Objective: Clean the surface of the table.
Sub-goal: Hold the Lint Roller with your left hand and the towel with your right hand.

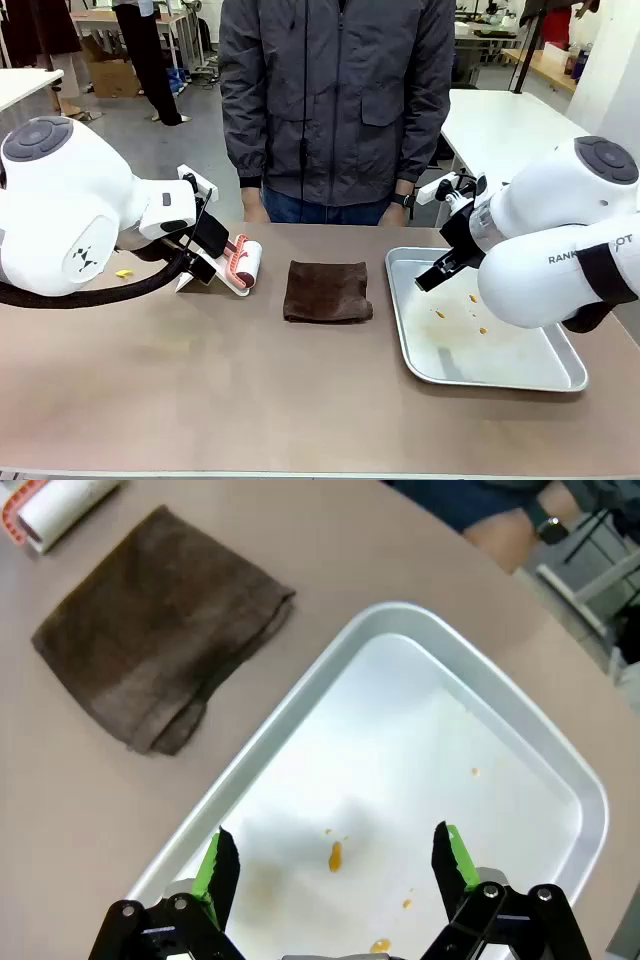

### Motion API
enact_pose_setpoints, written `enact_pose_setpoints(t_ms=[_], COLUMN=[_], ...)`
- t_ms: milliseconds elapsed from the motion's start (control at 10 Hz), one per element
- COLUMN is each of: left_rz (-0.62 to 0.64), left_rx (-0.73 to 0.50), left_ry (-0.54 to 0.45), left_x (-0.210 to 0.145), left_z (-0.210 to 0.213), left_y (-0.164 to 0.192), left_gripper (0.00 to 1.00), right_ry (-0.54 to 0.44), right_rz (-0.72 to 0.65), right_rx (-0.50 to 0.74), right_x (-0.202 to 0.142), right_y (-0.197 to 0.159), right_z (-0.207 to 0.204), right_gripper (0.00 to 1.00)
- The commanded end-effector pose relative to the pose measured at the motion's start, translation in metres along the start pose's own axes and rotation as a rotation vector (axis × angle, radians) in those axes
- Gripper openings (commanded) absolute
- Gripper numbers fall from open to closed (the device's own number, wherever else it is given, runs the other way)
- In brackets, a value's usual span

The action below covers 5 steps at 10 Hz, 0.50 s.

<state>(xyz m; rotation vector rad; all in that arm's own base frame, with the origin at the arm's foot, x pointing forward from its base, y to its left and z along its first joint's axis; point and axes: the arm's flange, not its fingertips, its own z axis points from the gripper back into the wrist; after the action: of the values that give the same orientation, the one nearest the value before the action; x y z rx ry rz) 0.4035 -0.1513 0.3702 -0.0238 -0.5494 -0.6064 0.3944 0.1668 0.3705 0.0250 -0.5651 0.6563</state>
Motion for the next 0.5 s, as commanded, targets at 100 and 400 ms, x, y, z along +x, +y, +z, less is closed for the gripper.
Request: enact_pose_setpoints(t_ms=[100,400], left_rz=[0.000,0.000], left_rx=[0.000,0.000], left_ry=[0.000,0.000], left_x=[0.0000,0.0000], left_z=[0.0000,0.0000], left_y=[0.0000,0.0000], left_gripper=[1.00,1.00], right_ry=[0.000,0.000], right_rz=[0.000,0.000], right_rx=[0.000,0.000], right_x=[0.0001,0.0001], right_y=[0.0000,0.0000], right_z=[0.0001,0.0001], right_gripper=[1.00,1.00])
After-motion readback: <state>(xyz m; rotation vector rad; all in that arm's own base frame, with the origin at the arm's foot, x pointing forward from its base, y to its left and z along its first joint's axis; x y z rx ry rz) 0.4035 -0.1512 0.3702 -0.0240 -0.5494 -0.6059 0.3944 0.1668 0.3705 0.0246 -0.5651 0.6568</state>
